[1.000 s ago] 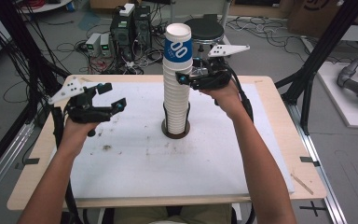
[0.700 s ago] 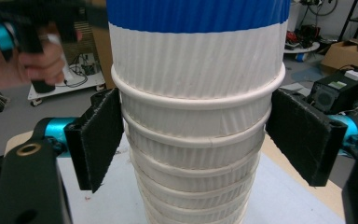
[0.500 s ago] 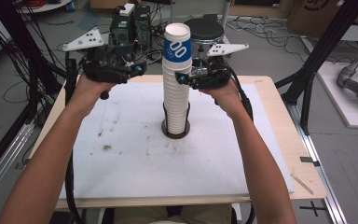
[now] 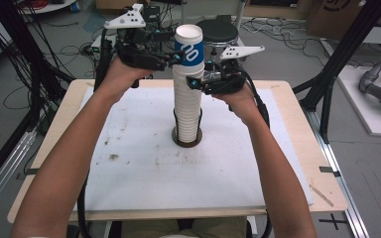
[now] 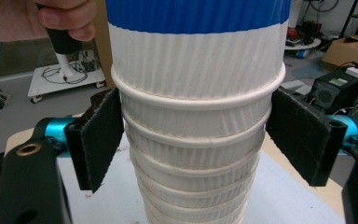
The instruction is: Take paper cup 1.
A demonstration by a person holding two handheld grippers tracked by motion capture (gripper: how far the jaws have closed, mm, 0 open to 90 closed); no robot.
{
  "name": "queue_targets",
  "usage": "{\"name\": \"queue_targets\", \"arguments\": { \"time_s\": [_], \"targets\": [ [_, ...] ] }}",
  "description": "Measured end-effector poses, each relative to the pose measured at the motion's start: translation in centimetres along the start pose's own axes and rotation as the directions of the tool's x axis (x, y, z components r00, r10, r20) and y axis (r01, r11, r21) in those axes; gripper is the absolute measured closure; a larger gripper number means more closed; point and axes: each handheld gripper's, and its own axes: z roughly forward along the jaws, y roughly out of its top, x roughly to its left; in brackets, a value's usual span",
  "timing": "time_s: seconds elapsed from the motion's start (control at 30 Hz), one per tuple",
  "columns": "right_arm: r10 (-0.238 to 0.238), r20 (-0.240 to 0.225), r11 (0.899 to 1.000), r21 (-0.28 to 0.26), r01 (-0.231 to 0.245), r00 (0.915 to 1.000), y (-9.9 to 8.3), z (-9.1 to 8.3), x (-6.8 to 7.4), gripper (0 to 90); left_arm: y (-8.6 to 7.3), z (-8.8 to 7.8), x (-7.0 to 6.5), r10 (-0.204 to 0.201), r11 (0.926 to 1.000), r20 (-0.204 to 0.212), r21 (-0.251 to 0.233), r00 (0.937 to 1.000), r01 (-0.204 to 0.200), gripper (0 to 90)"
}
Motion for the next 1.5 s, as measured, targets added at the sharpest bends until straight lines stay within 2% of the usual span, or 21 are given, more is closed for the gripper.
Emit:
{"name": "queue_targets", "arguments": {
  "time_s": [0.13, 0.27, 0.33, 0.4, 0.6, 0.67, 0.8, 1.0, 1.03, 1.13, 1.3, 1.33, 1.5],
  "targets": [
    [0.002, -0.002, 1.000, 0.003, -0.002, 1.0000, 0.0, 0.0, 0.0, 20.1, 0.4, 1.6, -0.4, -0.002, 1.0000, 0.029, 0.005, 0.9996, 0.002, 14.4],
    [0.000, -0.004, 1.000, 0.006, 0.000, 1.0000, 0.0, 0.0, 0.0, 20.1, 0.6, 2.9, -0.5, 0.000, 0.9991, 0.026, 0.043, 0.9997, -0.001, 14.8],
    [0.000, -0.005, 1.000, 0.008, 0.000, 1.0000, 0.0, -0.1, 0.0, 20.1, 0.6, 3.2, -0.4, 0.000, 0.9990, 0.017, 0.045, 0.9999, 0.000, 17.7],
    [0.001, -0.006, 1.000, 0.010, -0.001, 1.0000, 0.0, -0.1, 0.0, 20.1, 0.6, 3.3, -0.3, -0.006, 0.9993, 0.020, 0.037, 0.9998, 0.006, 23.5],
    [0.002, -0.005, 1.000, 0.012, -0.002, 1.0000, 0.0, -0.1, -0.1, 20.2, 0.7, 3.3, -0.2, -0.010, 0.9991, 0.019, 0.041, 0.9998, 0.009, 24.8],
    [0.002, -0.006, 1.000, 0.010, -0.002, 1.0000, 0.0, 0.0, -0.1, 20.2, 0.9, 3.1, -0.1, -0.017, 0.9997, 0.017, 0.017, 0.9997, 0.016, 25.2],
    [0.003, -0.008, 1.000, 0.011, -0.003, 1.0000, 0.0, 0.0, 0.0, 20.2, 2.1, 2.3, 0.2, -0.058, 0.9960, 0.021, -0.066, 0.9981, 0.059, 26.4],
    [0.001, -0.004, 1.000, 0.010, -0.001, 1.0000, 0.0, 0.0, -0.1, 20.2, 4.9, 0.8, 0.0, -0.050, 0.9909, 0.004, -0.125, 0.9988, 0.050, 26.3],
    [0.003, -0.004, 1.000, 0.010, -0.003, 1.0000, 0.0, 0.0, -0.1, 20.1, 4.9, 0.8, 0.0, -0.050, 0.9909, 0.004, -0.125, 0.9988, 0.050, 26.3],
    [0.005, -0.002, 1.000, 0.008, -0.005, 1.0000, 0.0, 0.0, 0.0, 19.9, 6.0, -0.5, -0.2, -0.045, 0.9854, -0.013, -0.165, 0.9989, 0.042, 26.3],
    [0.021, -0.006, 0.999, 0.027, -0.020, 0.9998, -0.1, -0.1, 0.0, 18.1, 5.9, -2.8, 0.3, -0.054, 0.9812, -0.028, -0.187, 0.9982, 0.048, 26.1],
    [0.010, -0.003, 0.999, 0.034, -0.010, 0.9999, -0.2, -0.1, -0.1, 18.0, 5.8, -3.2, 0.4, -0.053, 0.9813, -0.033, -0.187, 0.9981, 0.046, 26.1],
    [0.006, 0.004, 0.998, 0.059, -0.007, 1.0000, -0.7, -0.5, 0.1, 18.0, 4.1, -5.8, 1.3, -0.068, 0.9803, -0.056, -0.189, 0.9962, 0.056, 26.0]
  ]
}}
